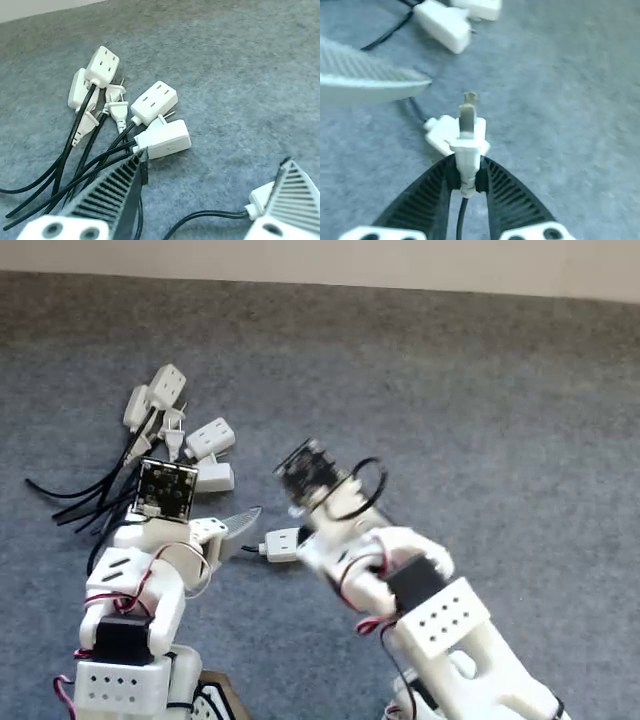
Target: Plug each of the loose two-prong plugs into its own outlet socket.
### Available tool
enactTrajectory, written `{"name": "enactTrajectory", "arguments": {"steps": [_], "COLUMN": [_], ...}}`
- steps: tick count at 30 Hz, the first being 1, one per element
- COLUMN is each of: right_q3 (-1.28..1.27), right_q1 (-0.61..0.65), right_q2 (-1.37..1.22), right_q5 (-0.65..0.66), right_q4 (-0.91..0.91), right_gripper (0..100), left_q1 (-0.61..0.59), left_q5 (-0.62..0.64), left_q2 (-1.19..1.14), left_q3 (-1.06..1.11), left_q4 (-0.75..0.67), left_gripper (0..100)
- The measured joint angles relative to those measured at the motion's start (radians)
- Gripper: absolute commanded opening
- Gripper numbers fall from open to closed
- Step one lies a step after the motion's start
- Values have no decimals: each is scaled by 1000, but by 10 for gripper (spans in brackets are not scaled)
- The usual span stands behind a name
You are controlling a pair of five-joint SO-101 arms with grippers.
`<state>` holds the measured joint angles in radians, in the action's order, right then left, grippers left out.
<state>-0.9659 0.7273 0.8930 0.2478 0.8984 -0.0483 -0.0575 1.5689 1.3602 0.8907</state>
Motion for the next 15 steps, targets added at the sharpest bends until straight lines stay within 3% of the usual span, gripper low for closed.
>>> {"name": "enactTrajectory", "arguments": {"steps": [6,15], "right_q3": [-44,-75], "right_q1": [141,132], "right_q2": [3,-72], "right_q5": [-48,-63], "right_q4": [-51,-97], "right_gripper": [5,5], "left_q1": [-2,0], "left_q5": [6,8], "left_q2": [2,3], "left_q3": [0,0], "left_q4": [-38,-41], "left_gripper": [386,386]}}
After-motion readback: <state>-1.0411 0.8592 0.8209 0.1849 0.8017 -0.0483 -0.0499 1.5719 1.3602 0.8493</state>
